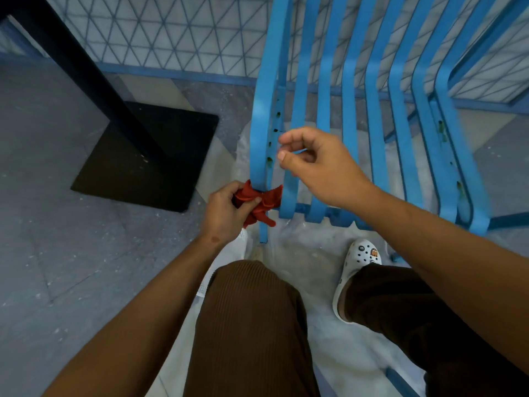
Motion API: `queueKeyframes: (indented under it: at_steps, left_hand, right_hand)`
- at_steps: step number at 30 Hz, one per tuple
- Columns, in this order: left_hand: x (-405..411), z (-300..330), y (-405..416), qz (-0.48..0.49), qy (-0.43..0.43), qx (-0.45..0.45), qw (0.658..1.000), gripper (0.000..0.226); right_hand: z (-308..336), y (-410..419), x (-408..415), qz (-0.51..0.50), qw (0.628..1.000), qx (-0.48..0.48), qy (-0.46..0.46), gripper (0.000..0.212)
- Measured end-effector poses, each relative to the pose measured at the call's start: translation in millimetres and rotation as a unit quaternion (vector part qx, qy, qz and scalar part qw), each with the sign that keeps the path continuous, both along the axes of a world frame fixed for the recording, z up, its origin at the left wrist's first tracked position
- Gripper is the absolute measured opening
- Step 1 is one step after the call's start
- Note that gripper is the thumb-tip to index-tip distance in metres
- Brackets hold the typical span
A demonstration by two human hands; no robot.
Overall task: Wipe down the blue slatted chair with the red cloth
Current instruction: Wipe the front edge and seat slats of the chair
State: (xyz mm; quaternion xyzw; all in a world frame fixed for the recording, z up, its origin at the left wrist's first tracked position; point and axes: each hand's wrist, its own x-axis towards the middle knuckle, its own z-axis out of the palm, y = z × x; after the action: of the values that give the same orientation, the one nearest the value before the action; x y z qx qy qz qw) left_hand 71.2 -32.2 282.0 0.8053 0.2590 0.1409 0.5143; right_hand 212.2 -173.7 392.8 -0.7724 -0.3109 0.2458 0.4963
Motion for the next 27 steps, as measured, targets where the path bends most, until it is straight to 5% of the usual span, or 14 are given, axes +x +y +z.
queueKeyframes:
  at_steps: [8, 13, 19, 27]
  left_hand:
    - [-17.0, -23.5, -15.7, 0.016, 0.144, -0.079, 0.986, 0.019]
    - [-13.5, -25.5, -26.5, -0.061, 0.195, -0.164, 0.965, 0.012]
    - [4.0, -41.9, -38.3, -0.148, 0.217, -0.359, 0.896, 0.024]
    - [20.5, -64.4, -42.5, -0.100, 0.194, -0.369, 0.904, 0.029]
  right_hand:
    - [-51.1, -52.0, -30.7, -0.058, 0.995, -0.029, 0.077, 0.011]
    - [-117.4, -66.8, -86.3, -0.106, 0.981, -0.098, 0.132, 0.017]
    - [-144.1, -56.4, -99.0, -0.235, 0.911, -0.023, 0.339, 0.042]
    - [-175.8, -46.0, -79.3, -0.361, 0.828, 0.025, 0.429, 0.035]
